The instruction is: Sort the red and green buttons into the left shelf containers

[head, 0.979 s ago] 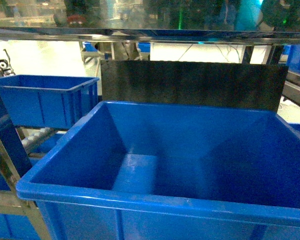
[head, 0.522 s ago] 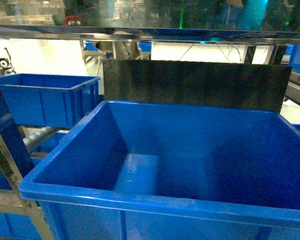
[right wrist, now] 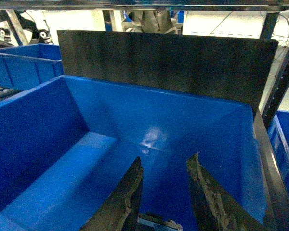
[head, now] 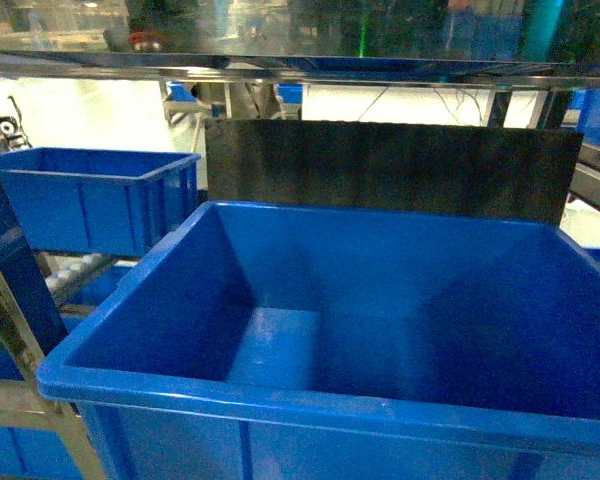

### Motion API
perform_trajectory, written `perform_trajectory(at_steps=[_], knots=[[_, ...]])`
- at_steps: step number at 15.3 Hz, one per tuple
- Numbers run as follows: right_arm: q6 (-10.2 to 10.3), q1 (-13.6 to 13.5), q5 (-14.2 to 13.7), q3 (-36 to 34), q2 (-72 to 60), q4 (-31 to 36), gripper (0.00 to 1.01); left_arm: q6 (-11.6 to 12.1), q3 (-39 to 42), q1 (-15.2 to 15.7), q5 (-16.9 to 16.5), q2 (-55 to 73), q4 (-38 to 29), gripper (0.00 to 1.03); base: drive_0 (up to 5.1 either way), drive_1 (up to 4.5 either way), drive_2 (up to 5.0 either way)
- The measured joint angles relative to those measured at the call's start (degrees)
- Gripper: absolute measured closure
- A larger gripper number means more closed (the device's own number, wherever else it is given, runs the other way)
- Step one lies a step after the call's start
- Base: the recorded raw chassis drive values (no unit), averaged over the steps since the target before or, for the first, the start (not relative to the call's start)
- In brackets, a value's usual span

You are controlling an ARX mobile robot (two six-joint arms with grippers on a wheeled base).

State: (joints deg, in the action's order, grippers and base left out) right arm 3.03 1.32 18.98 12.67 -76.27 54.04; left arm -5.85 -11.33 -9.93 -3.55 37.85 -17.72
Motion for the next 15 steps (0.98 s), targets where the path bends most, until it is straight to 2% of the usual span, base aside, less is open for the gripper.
perform_trajectory(at_steps=[4, 7, 10, 11, 15], knots=[[-0.15, -6.43, -1.86, 3.65, -11.47, 7.41, 0.75, 0.00, 0.00, 0.00, 0.00, 0.00, 0.00, 0.76, 0.0, 0.00, 0.0], [-2.43, -9.66, -3.58, 9.68, -21.38, 9.01, 0.75, 0.00, 0.00, 0.00, 0.00, 0.00, 0.00, 0.76, 0.0, 0.00, 0.0], [-4.85, -9.97, -4.42, 17.70, -28.28, 5.07, 0.75, 0.00, 0.00, 0.00, 0.00, 0.00, 0.00, 0.76, 0.0, 0.00, 0.0], [-6.38, -10.27, -4.22, 20.68, -30.45, 2.23, 0.75, 0.00, 0.00, 0.00, 0.00, 0.00, -0.02, 0.76, 0.0, 0.00, 0.0], [-9.66, -12.63, -5.07, 30.91, -37.03, -6.64, 0.75, 0.00, 0.00, 0.00, -0.02, 0.00, 0.02, 0.76, 0.0, 0.00, 0.0]])
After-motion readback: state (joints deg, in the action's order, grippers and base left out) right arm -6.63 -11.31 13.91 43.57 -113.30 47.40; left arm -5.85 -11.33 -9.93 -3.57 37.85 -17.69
